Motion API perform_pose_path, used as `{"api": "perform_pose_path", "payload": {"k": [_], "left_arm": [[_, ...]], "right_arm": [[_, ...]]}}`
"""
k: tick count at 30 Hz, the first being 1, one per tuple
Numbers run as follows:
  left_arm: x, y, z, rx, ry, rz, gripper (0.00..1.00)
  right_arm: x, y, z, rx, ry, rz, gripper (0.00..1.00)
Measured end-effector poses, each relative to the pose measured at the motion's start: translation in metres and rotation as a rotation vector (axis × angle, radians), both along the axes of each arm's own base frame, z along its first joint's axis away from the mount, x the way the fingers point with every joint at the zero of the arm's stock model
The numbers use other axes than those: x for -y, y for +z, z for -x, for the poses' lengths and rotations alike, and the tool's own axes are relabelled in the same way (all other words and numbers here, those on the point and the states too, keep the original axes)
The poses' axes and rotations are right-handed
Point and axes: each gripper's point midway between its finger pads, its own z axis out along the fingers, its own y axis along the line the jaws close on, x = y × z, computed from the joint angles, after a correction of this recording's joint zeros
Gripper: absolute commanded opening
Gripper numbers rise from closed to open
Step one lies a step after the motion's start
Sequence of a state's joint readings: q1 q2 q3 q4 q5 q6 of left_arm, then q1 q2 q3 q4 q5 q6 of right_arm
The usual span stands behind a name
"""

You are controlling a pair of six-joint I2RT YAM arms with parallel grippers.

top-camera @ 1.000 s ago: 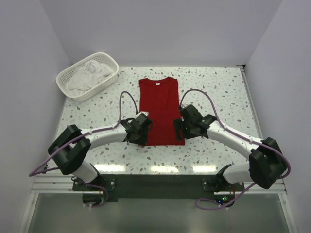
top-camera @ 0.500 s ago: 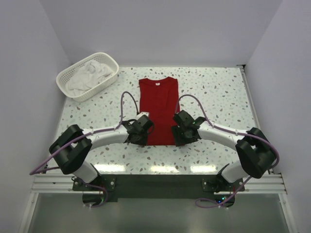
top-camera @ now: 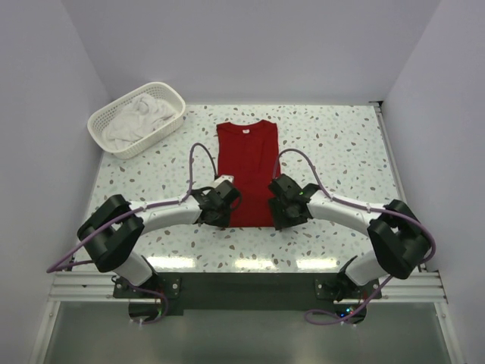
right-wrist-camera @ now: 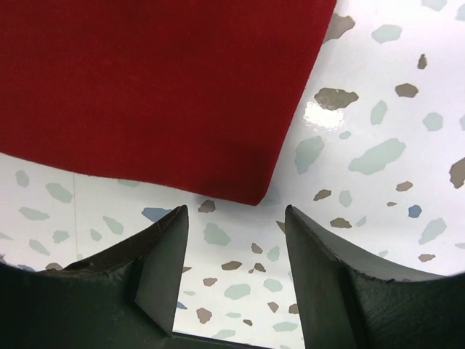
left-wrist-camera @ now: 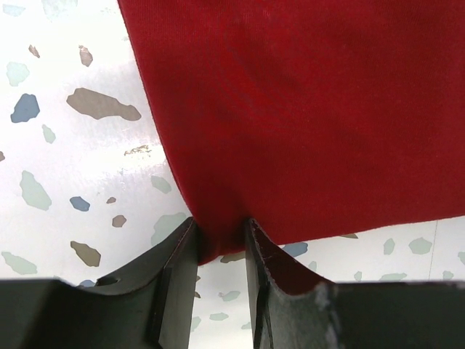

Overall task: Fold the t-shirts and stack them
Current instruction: Fold the tshirt

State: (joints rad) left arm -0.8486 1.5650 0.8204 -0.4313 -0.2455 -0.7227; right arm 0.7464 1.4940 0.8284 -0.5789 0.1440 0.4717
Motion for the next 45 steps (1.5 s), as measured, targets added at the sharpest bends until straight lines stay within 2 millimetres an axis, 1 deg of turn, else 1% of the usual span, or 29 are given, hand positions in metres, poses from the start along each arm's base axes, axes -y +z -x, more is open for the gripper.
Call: {"api": "perform_pose_path", "payload": {"k": [5,13,25,27,32,35,39,41,44,45], "left_arm": [[0.000,0.000,0.000,0.002,-0.002,0.000,0.35],[0.000,-0.001,0.001,0.004,-0.002,0.002,0.35],[0.000,-0.001,0.001,0.005,-0.002,0.003,0.35],[0.000,-0.001,0.001,0.006,-0.002,0.004,0.35],[0.000,-0.001,0.001,0.007,-0.003,0.005,0.35],[0.000,-0.001,0.001,0.010,-0.003,0.008,0.35],[-0.001,-0.001,0.002,0.013,-0.003,0.013,0.34],[-0.001,-0.001,0.002,0.015,-0.004,0.015,0.34],[-0.001,-0.001,0.002,0.017,-0.003,0.017,0.34],[-0.001,-0.001,0.002,0.017,-0.003,0.017,0.32]], "right_arm": [[-0.003,0.010,-0.005,0.028,-0.003,-0.020,0.59],[-0.002,0.006,-0.007,0.030,-0.016,-0.009,0.56],[-0.004,0.007,-0.012,0.050,-0.038,-0.015,0.54],[-0.005,0.005,-0.013,0.052,-0.043,-0.019,0.53],[-0.007,-0.009,-0.012,0.017,-0.048,-0.001,0.52],[-0.007,-0.010,-0.012,0.019,-0.049,-0.002,0.50],[-0.008,-0.011,-0.011,0.021,-0.050,-0.015,0.43],[-0.008,-0.012,-0.011,0.022,-0.052,-0.019,0.42],[-0.009,-0.012,-0.011,0.022,-0.052,-0.024,0.37],[-0.009,-0.012,-0.011,0.023,-0.052,-0.026,0.32]]}}
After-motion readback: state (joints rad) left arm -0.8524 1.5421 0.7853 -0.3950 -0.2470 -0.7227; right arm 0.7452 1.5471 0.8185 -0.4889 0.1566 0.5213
